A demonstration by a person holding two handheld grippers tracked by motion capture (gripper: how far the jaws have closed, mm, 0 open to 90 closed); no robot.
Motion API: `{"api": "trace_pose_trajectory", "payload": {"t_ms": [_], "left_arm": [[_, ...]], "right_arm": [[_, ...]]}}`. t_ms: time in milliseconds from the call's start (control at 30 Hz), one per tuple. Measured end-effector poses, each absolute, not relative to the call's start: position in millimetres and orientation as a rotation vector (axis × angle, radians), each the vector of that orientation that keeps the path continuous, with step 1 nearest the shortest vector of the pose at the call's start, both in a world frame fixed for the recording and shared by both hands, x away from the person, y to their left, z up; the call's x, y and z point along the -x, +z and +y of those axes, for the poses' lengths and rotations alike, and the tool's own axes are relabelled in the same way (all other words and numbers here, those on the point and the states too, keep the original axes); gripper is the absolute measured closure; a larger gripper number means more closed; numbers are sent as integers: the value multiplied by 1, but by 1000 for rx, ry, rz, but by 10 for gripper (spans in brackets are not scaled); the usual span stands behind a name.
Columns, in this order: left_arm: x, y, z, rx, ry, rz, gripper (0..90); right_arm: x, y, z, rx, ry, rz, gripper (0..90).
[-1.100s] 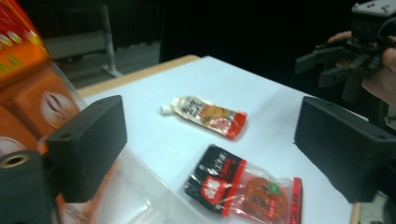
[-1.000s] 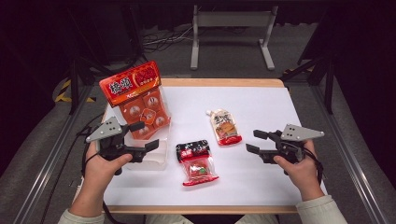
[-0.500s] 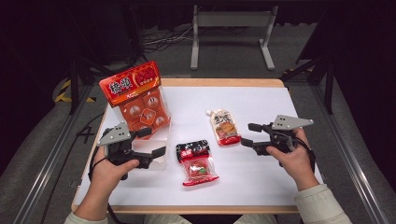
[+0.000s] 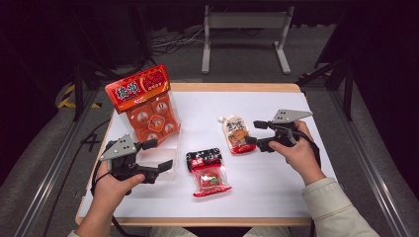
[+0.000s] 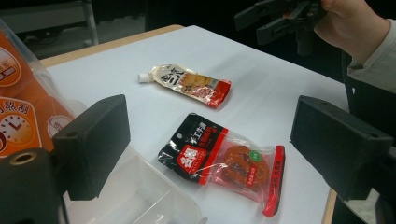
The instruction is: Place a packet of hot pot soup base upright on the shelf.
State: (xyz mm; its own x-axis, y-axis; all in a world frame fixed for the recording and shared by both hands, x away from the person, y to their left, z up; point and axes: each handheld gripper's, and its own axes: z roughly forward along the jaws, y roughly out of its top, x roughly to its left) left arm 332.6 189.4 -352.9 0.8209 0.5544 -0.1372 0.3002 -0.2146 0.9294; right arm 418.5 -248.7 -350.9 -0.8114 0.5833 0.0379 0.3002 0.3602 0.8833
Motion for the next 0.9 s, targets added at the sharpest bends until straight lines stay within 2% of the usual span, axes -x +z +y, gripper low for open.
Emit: {"api": "trace_pose_trajectory", "payload": {"t_ms": [467,900], "left_arm": [[-328,-358,190,-1825,274,652,132],[-315,-361,196,-1812,288,672,125]], "right_arm": [[-462,-368,-237,-915,1369,2374,286],[-464,-387,-204,-808,1404,2504,260]]}}
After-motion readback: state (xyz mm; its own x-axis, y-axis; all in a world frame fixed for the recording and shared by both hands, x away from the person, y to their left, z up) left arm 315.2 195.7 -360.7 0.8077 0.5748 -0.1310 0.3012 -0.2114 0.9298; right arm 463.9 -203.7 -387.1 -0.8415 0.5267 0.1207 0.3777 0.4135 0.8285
